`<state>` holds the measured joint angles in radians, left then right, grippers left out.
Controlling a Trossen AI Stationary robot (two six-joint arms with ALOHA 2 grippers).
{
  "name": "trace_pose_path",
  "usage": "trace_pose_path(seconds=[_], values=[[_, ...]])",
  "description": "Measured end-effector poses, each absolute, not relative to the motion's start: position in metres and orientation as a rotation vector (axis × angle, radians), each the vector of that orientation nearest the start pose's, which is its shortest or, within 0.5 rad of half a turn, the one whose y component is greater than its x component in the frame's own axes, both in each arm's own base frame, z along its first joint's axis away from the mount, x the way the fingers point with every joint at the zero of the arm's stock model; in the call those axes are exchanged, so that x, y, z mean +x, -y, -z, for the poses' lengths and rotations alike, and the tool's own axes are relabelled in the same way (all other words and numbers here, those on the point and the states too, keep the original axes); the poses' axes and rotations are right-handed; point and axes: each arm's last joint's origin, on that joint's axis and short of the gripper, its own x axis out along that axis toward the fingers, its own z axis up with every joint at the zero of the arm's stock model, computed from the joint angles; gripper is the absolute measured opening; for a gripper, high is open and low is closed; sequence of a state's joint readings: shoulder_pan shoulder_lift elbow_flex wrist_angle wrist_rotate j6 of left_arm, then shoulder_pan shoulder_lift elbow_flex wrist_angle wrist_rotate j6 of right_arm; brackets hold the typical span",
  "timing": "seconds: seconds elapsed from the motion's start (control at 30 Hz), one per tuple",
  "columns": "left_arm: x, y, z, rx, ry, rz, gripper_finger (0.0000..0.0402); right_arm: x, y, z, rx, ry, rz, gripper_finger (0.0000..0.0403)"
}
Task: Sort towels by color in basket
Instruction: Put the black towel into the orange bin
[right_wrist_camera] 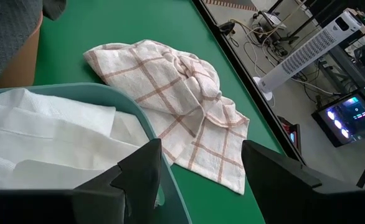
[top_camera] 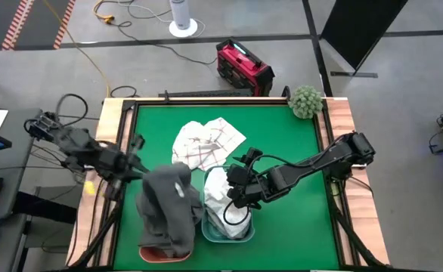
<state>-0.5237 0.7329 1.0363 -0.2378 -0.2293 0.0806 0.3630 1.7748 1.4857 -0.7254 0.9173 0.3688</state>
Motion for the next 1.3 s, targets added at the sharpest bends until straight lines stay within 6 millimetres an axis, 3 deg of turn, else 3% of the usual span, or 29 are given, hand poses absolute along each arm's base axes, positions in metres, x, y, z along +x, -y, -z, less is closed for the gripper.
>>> trace_pose_path(seconds=[0.2,0.33,0.53,0.67,0.87,1.07,1.17,1.3], values=[[0.105,0.053,-0.439,0.150,0.313,0.271,0.0000,0.355,-0.111,-0.278,-0.266,-0.697,0.638,0.0255],[0.101,0.051,-0.442,0.177,0.343,0.258,0.0000,0.361,-0.118,-0.283,-0.267,-0.641,0.592,0.0255],[0.103,0.050,-0.433,0.192,0.240,0.208,0.0000,0.375,-0.154,-0.301,-0.301,-0.391,0.285,0.0255],[0.104,0.048,-0.430,0.175,0.203,0.130,0.0000,0.387,-0.165,-0.304,-0.290,-0.175,0.070,0.0255],[0.105,0.046,-0.428,0.164,0.172,0.064,0.0000,0.414,-0.178,-0.286,-0.325,0.051,-0.150,0.0255],[0.112,0.052,-0.426,0.169,0.154,0.094,0.0000,0.460,-0.162,-0.263,-0.331,0.012,-0.093,0.0255],[0.116,0.060,-0.425,0.161,0.167,0.288,0.0000,0.482,-0.152,-0.250,-0.309,-0.076,-0.069,0.0255],[0.127,0.074,-0.419,0.109,0.129,0.522,0.0000,0.501,-0.143,-0.249,-0.286,-0.165,-0.045,0.0255]])
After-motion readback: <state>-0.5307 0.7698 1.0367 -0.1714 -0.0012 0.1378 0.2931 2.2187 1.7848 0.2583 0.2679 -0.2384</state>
